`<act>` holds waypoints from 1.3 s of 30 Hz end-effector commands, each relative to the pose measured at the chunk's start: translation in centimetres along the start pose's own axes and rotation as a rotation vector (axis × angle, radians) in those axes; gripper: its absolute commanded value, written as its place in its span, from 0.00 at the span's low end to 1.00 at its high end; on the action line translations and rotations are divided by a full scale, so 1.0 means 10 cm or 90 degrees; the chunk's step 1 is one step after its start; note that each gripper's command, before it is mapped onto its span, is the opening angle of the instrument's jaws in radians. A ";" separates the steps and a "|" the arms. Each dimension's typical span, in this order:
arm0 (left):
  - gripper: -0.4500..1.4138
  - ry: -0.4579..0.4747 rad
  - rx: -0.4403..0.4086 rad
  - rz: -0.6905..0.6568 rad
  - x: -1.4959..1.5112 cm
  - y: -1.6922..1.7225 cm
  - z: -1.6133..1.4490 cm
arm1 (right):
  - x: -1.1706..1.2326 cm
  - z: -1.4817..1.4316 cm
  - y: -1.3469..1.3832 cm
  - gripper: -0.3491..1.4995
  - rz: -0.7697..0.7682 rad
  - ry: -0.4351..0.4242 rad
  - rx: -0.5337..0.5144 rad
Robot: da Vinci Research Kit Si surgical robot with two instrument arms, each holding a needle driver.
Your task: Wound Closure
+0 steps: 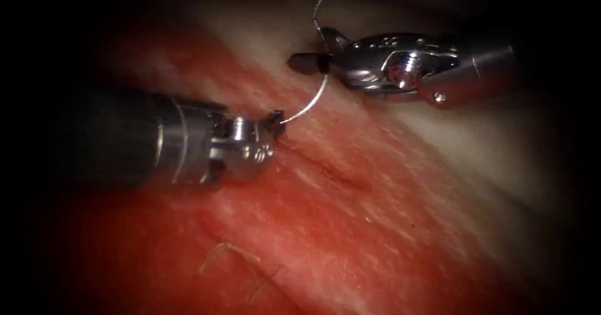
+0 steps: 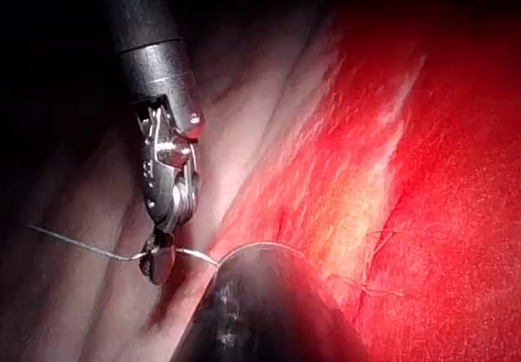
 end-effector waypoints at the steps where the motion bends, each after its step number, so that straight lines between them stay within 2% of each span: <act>1: 0.13 -0.001 0.000 0.000 0.003 0.006 0.005 | -0.003 0.005 -0.007 0.00 0.009 -0.009 0.005; 2: 0.23 0.000 0.000 0.000 0.003 0.006 0.005 | -0.003 0.005 -0.007 0.00 0.009 -0.006 -0.002; 3: 0.23 0.000 0.000 0.000 0.003 0.006 0.005 | -0.003 0.005 -0.007 0.00 0.009 -0.006 -0.002; 4: 0.34 0.005 -0.003 0.000 0.003 0.005 0.005 | -0.003 0.006 -0.006 0.00 0.010 -0.006 -0.002; 5: 0.52 0.009 -0.004 0.000 0.003 0.005 0.006 | -0.002 0.007 -0.005 0.00 0.011 0.000 -0.007; 7: 0.59 0.021 -0.009 -0.001 0.003 0.004 0.006 | 0.000 0.007 -0.003 0.00 0.013 0.006 -0.010; 8: 0.63 0.064 -0.027 -0.002 0.003 0.001 0.006 | 0.001 0.006 -0.001 0.00 0.014 0.012 -0.011; 9: 0.66 0.154 -0.066 -0.029 0.003 -0.002 0.003 | 0.004 0.004 0.001 0.00 0.017 0.022 -0.013; 10: 0.67 0.199 -0.088 -0.044 0.003 -0.004 0.001 | 0.005 0.003 0.003 0.00 0.018 0.026 -0.014; 11: 0.69 0.267 -0.137 -0.108 0.003 -0.007 -0.004 | 0.008 0.001 0.007 0.00 0.020 0.041 -0.017; 13: 0.72 0.329 -0.184 -0.181 0.006 -0.014 -0.011 | 0.010 -0.003 0.012 0.00 0.015 0.058 -0.016; 15: 0.41 0.363 -0.241 -0.338 0.008 -0.030 -0.027 | 0.011 -0.009 0.020 0.00 0.011 0.074 0.005; 17: 0.32 0.376 -0.280 -0.393 0.006 -0.044 -0.039 | 0.011 -0.015 0.026 0.00 0.010 0.088 0.024; 18: 0.24 0.398 -0.329 -0.434 0.001 -0.061 -0.052 | 0.011 -0.023 0.034 0.00 0.007 0.108 0.059; 19: 0.24 0.398 -0.329 -0.434 0.001 -0.061 -0.052 | 0.011 -0.023 0.034 0.00 0.007 0.108 0.059; 21: 0.21 0.425 -0.355 -0.468 -0.007 -0.080 -0.063 | 0.012 -0.029 0.043 0.00 0.002 0.133 0.111; 22: 0.20 0.445 -0.378 -0.493 -0.015 -0.095 -0.070 | 0.012 -0.038 0.054 0.00 -0.011 0.160 0.180; 25: 0.07 0.457 -0.401 -0.501 -0.027 -0.115 -0.073 | 0.008 -0.048 0.067 0.00 -0.038 0.177 0.269; 26: 0.08 0.458 -0.410 -0.508 -0.031 -0.122 -0.071 | 0.005 -0.052 0.073 0.00 -0.048 0.183 0.300; 27: 0.13 0.459 -0.417 -0.519 -0.033 -0.125 -0.069 | 0.003 -0.055 0.077 0.00 -0.053 0.188 0.319; 28: 0.23 0.455 -0.427 -0.540 -0.034 -0.127 -0.065 | 0.002 -0.057 0.081 0.00 -0.058 0.192 0.332; 29: 0.30 0.450 -0.434 -0.557 -0.035 -0.128 -0.063 | 0.001 -0.059 0.084 0.00 -0.061 0.202 0.346; 30: 0.44 0.436 -0.450 -0.597 -0.037 -0.127 -0.055 | 0.000 -0.063 0.091 0.00 -0.068 0.225 0.379; 31: 0.44 0.436 -0.450 -0.597 -0.037 -0.127 -0.055 | 0.000 -0.063 0.091 0.00 -0.068 0.225 0.379; 33: 0.59 0.419 -0.471 -0.629 -0.036 -0.123 -0.045 | -0.001 -0.065 0.096 0.00 -0.080 0.236 0.415; 36: 0.68 0.392 -0.499 -0.655 -0.033 -0.115 -0.026 | -0.001 -0.066 0.097 0.00 -0.109 0.265 0.463; 39: 0.72 0.392 -0.505 -0.668 -0.030 -0.109 -0.011 | 0.000 -0.065 0.093 0.00 -0.107 0.303 0.478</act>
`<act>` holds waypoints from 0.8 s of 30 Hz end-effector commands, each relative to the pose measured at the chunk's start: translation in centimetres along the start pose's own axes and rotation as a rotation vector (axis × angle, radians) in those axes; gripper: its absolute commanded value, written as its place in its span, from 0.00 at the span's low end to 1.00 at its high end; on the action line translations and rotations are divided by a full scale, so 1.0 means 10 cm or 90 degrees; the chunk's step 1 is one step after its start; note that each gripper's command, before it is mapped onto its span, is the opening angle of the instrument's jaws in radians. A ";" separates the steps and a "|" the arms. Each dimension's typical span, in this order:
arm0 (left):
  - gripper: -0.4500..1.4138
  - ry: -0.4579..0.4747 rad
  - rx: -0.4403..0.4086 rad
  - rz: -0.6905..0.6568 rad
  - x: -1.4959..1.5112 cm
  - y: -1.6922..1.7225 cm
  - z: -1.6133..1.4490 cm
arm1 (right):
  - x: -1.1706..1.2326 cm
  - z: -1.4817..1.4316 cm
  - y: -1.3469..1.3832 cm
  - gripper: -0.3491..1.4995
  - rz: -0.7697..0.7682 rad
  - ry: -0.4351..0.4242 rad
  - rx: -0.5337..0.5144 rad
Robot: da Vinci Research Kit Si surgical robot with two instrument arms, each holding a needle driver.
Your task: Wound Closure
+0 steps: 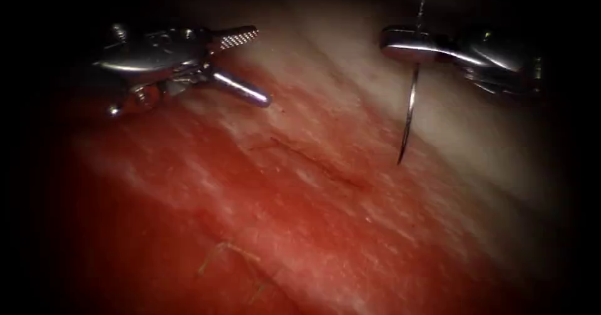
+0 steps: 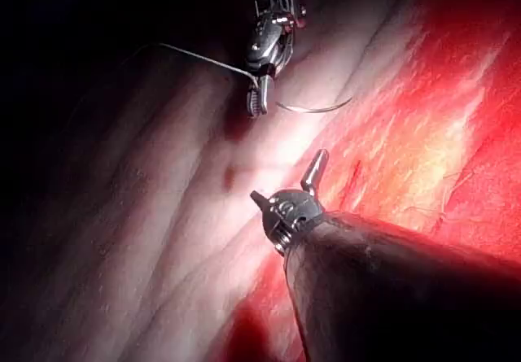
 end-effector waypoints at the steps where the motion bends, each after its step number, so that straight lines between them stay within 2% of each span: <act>1: 0.72 0.001 -0.003 -0.006 -0.005 -0.003 0.009 | -0.008 0.010 -0.004 0.00 -0.001 0.015 0.005; 10: 0.71 -0.006 -0.037 -0.043 -0.022 -0.005 0.030 | -0.003 0.018 -0.013 0.00 -0.109 0.045 0.035; 13: 0.71 -0.004 -0.044 -0.056 -0.029 -0.002 0.045 | 0.001 0.023 -0.015 0.00 -0.158 0.054 0.043; 15: 0.72 -0.002 -0.053 -0.075 -0.034 0.000 0.065 | 0.004 0.032 -0.019 0.00 -0.189 0.086 0.048; 16: 0.72 -0.002 -0.053 -0.075 -0.034 0.000 0.065 | 0.004 0.032 -0.019 0.00 -0.189 0.086 0.048; 18: 0.74 0.008 -0.057 -0.090 -0.034 0.000 0.079 | 0.005 0.038 -0.021 0.00 -0.201 0.110 0.045; 20: 0.75 0.046 -0.043 -0.094 -0.032 -0.007 0.090 | 0.007 0.045 -0.023 0.00 -0.205 0.140 0.035; 24: 0.75 0.064 -0.031 -0.110 -0.031 -0.013 0.093 | 0.009 0.049 -0.026 0.00 -0.206 0.151 0.032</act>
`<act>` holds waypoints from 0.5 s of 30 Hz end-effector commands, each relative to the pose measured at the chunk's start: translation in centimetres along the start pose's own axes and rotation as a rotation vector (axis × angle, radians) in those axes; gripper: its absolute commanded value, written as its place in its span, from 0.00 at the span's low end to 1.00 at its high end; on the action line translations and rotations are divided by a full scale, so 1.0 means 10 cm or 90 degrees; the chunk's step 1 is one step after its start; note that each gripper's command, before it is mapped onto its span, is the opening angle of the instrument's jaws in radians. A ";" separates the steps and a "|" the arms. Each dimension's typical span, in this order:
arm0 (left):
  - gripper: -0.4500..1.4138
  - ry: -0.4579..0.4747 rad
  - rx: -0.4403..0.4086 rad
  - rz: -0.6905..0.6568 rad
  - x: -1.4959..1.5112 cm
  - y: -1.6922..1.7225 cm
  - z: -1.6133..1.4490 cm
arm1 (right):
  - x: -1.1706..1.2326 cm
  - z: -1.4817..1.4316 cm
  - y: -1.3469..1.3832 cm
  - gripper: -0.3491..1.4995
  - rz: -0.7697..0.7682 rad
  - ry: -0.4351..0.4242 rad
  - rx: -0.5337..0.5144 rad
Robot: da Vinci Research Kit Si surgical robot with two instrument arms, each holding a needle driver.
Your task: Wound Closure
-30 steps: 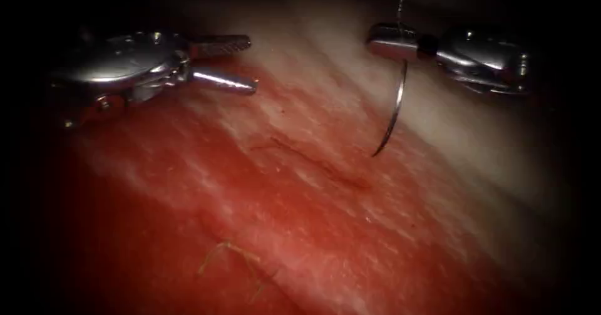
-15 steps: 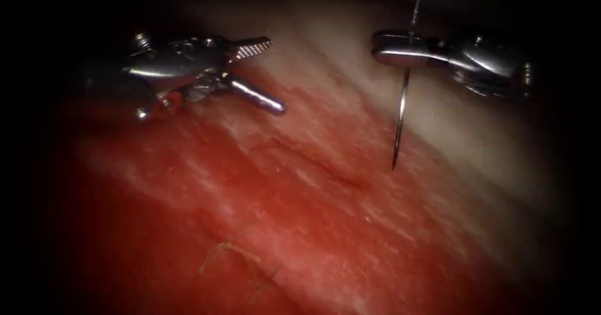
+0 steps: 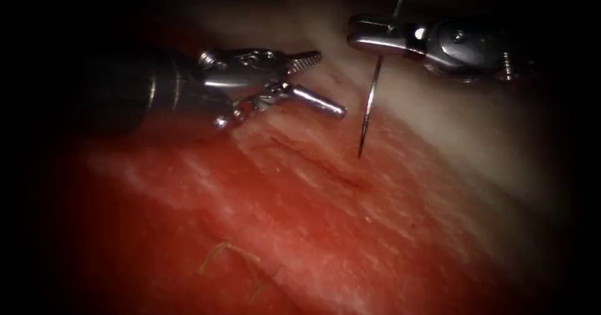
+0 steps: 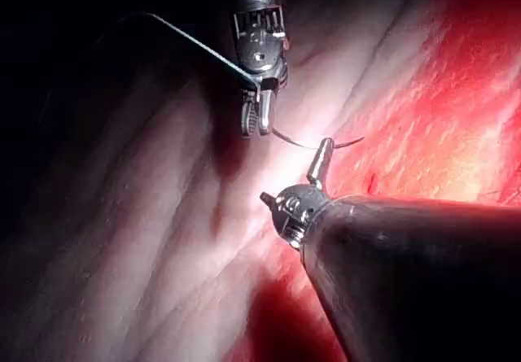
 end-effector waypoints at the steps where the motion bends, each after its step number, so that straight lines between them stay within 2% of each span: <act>1: 0.75 0.000 0.000 -0.001 -0.004 -0.004 0.006 | -0.005 0.009 -0.005 0.00 0.000 0.004 0.001; 5: 0.74 0.001 0.003 -0.014 -0.010 -0.002 0.009 | 0.000 0.021 -0.011 0.00 -0.017 0.018 0.001; 15: 0.69 -0.007 -0.042 -0.030 -0.012 0.009 0.012 | -0.004 0.038 -0.017 0.00 -0.094 0.017 0.008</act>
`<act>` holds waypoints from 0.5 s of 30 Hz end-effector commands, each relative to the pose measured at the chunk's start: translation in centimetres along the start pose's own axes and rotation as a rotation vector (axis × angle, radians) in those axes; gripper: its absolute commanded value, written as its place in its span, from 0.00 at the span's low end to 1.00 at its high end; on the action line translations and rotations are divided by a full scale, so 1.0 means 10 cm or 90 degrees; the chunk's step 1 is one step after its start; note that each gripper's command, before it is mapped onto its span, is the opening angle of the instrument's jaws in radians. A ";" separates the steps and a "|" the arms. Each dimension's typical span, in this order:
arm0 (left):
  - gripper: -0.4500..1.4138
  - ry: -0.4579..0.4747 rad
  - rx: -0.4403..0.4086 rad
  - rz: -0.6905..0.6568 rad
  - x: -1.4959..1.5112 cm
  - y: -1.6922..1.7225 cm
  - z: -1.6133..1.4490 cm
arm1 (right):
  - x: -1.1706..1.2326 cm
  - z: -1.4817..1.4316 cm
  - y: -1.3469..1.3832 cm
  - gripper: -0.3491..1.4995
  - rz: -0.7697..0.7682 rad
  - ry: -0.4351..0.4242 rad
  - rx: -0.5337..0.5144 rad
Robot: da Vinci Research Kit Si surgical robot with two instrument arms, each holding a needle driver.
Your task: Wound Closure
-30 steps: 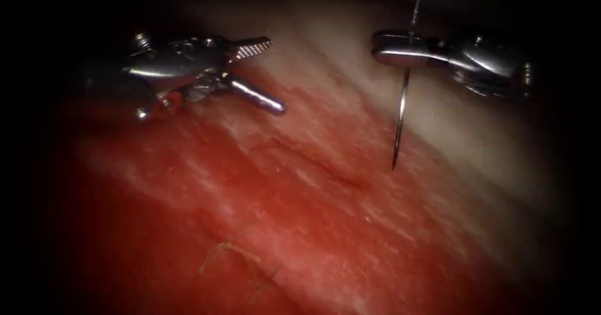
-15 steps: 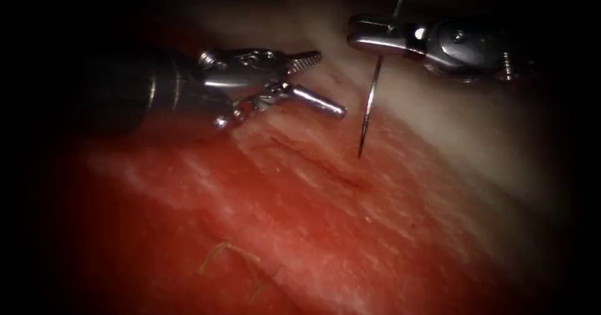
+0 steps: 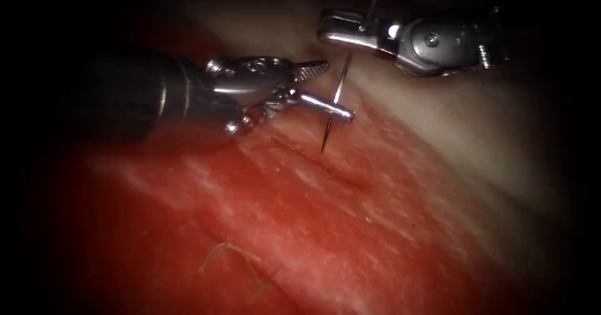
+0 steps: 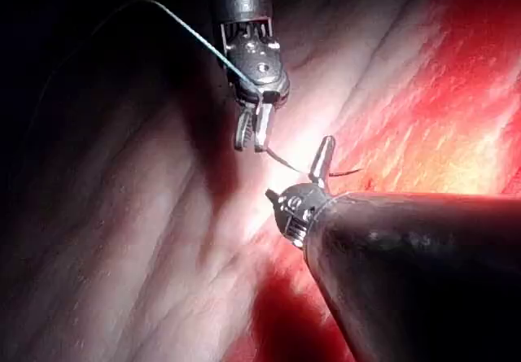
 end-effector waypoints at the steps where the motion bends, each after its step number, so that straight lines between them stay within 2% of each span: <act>1: 0.69 -0.001 0.000 0.001 -0.004 -0.003 0.005 | -0.005 0.007 -0.004 0.00 0.000 0.001 0.002; 3: 0.61 -0.002 -0.005 -0.008 -0.005 -0.004 0.006 | -0.005 0.007 -0.004 0.00 0.001 0.003 0.007; 4: 0.61 -0.002 -0.005 -0.008 -0.005 -0.004 0.006 | -0.005 0.007 -0.004 0.00 0.001 0.003 0.007; 5: 0.53 -0.003 -0.007 -0.018 -0.007 -0.005 0.006 | -0.004 0.007 -0.004 0.00 0.001 0.004 0.009; 6: 0.38 -0.004 -0.011 -0.034 -0.010 -0.007 0.007 | -0.003 0.008 -0.005 0.00 0.001 0.007 0.009; 9: 0.04 -0.008 -0.020 -0.075 -0.015 -0.006 0.007 | -0.002 0.009 -0.007 0.00 0.002 0.010 0.011; 10: 0.00 -0.009 -0.022 -0.097 -0.016 -0.005 0.007 | -0.002 0.009 -0.007 0.00 0.002 0.011 0.012; 11: 0.00 -0.009 -0.022 -0.097 -0.016 -0.005 0.007 | -0.002 0.009 -0.007 0.00 0.002 0.011 0.012; 13: 0.00 -0.013 -0.027 -0.171 -0.017 -0.001 0.005 | -0.001 0.009 -0.008 0.00 0.002 0.013 0.015; 15: 0.00 -0.022 -0.027 -0.198 -0.017 0.003 0.004 | -0.001 0.010 -0.009 0.00 0.002 0.014 0.016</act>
